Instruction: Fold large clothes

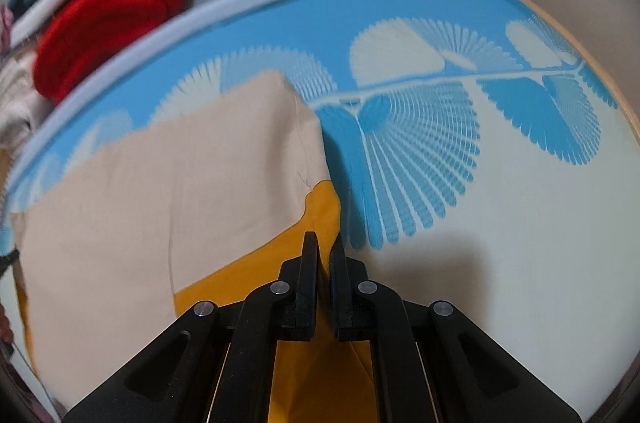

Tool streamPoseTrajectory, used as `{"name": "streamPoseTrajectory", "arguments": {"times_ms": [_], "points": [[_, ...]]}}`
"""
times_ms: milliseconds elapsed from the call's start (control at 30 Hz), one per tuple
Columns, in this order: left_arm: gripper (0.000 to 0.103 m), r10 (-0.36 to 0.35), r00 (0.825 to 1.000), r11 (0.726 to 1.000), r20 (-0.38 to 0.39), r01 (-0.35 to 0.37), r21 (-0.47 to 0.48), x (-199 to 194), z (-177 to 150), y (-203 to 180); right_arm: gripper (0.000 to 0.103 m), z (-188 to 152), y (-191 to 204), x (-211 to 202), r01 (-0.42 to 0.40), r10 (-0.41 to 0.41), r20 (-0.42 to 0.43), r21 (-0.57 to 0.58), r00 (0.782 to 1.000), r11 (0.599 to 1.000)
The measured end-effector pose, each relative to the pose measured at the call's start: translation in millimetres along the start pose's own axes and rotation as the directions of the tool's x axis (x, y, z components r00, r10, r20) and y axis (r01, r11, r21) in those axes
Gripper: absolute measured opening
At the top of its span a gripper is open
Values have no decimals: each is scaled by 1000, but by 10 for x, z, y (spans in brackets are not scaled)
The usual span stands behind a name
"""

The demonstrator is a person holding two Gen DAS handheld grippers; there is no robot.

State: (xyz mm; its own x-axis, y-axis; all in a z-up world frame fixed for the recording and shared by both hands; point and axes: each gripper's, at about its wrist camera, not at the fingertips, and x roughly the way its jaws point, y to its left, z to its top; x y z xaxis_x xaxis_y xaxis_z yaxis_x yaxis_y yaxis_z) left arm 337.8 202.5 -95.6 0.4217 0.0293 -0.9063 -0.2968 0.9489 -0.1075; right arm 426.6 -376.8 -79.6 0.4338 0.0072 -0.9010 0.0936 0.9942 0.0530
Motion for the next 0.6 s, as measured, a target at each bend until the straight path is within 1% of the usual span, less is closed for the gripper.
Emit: {"name": "streamPoseTrajectory", "arguments": {"times_ms": [67, 100, 133, 200, 233, 267, 300, 333, 367, 400, 433, 467, 500, 533, 567, 600], "points": [[12, 42, 997, 998, -65, -39, 45, 80, -51, -35, 6, -42, 9, 50, 3, -3, -28, -4, 1000, 1000], [13, 56, 996, 997, -74, -51, 61, 60, -68, -47, 6, -54, 1, 55, 3, -3, -46, 3, 999, 1000], [14, 55, 996, 996, -72, -49, 71, 12, -74, -59, 10, -55, -9, 42, 0, 0, -49, 10, 999, 1000], [26, 60, 997, 994, -45, -55, 96, -158, -67, -68, 14, -49, -31, -51, -2, 3, -38, 18, 999, 1000], [28, 60, 998, 993, -27, -57, 104, -242, -66, -67, 18, -58, -55, -123, -8, 9, -30, 16, 1000, 1000], [29, 47, 999, 992, -6, -46, 114, -355, -68, -64, 19, -74, -74, -183, -12, 13, -24, 12, 1000, 1000], [29, 5, 1000, 992, -4, -5, 129, -464, -91, -69, 20, -102, -91, -245, -17, 17, -23, 6, 1000, 1000], [29, -47, 999, 988, -23, 50, 146, -520, -110, -84, 21, -131, -120, -286, -34, 34, -31, -1, 999, 999], [29, -116, 991, 977, -61, 125, 172, -564, -171, -122, 23, -166, -142, -313, -60, 60, -48, -9, 997, 998], [30, -181, 977, 958, -113, 201, 205, -581, -241, -179, 23, -203, -151, -330, -79, 78, -68, -21, 995, 997], [31, -229, 959, 934, -168, 265, 238, -575, -333, -239, 24, -289, -166, -333, -91, 85, -108, -54, 991, 994], [34, -253, 942, 909, -221, 310, 279, -553, -448, -300, 24, -342, -172, -322, -88, 77, -135, -80, 988, 993], [36, -232, 935, 885, -267, 317, 342, -507, -595, -364, 24, -460, -186, -286, -77, 54, -185, -123, 981, 989], [36, -192, 935, 869, -298, 303, 392, -451, -733, -395, 24, -553, -205, -250, -72, 37, -224, -151, 974, 986], [33, -150, 931, 854, -332, 292, 432, -385, -866, -413, 24, -645, -222, -224, -70, 22, -256, -178, 966, 981], [33, -115, 927, 843, -357, 282, 458, -331, -973, -414, 24, -742, -234, -206, -65, 2, -281, -214, 960, 975]]}}
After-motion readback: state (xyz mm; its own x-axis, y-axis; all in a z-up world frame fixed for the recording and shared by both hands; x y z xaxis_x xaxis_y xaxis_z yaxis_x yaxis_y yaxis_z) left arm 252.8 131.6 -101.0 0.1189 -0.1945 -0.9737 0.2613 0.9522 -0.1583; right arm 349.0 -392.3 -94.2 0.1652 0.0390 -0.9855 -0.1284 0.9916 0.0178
